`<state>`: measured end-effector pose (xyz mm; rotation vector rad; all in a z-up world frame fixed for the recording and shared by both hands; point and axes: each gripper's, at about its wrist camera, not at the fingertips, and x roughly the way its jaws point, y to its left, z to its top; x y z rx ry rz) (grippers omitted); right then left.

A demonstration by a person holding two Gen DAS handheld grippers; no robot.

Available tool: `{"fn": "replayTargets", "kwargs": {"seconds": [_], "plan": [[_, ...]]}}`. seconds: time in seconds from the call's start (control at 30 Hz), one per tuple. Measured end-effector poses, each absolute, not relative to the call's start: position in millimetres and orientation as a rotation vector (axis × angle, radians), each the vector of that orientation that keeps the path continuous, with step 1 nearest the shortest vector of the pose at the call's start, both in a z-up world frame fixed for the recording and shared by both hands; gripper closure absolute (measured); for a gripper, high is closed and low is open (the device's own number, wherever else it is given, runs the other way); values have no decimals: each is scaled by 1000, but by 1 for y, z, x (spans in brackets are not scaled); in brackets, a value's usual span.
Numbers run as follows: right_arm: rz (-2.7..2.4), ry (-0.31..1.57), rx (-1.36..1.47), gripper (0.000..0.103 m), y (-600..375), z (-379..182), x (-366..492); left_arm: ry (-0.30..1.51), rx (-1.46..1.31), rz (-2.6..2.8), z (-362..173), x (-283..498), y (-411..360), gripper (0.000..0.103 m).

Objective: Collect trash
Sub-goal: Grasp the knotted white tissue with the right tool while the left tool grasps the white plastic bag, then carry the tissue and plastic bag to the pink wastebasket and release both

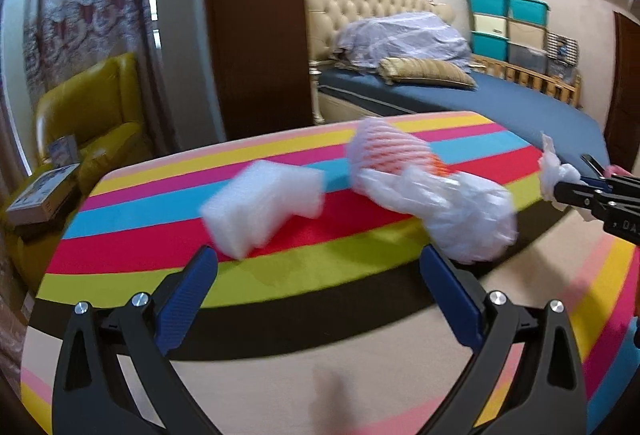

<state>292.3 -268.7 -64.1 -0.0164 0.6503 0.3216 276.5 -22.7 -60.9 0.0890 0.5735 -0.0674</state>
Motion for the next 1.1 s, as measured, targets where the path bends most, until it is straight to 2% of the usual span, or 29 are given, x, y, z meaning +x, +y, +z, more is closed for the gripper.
{"fn": "replayTargets", "kwargs": {"seconds": [0.37, 0.73, 0.87, 0.9, 0.93, 1.0, 1.1], "plan": [[300, 611, 57, 75, -307, -71, 258, 663, 86, -216, -63, 283, -87, 5], [291, 581, 109, 74, -325, -69, 245, 698, 103, -180, -72, 332, -123, 7], [291, 576, 122, 74, -329, -69, 242, 720, 123, -180, -76, 341, -129, 24], [291, 575, 123, 74, -329, -68, 241, 723, 128, -182, -76, 341, -130, 33], [292, 576, 122, 74, -328, -68, 241, 726, 130, -185, -77, 343, -131, 37], [293, 577, 118, 74, -327, -68, 240, 727, 126, -200, -77, 344, -131, 55], [297, 578, 111, 74, -322, -69, 238, 707, 113, -224, -75, 338, -128, 65]]}}
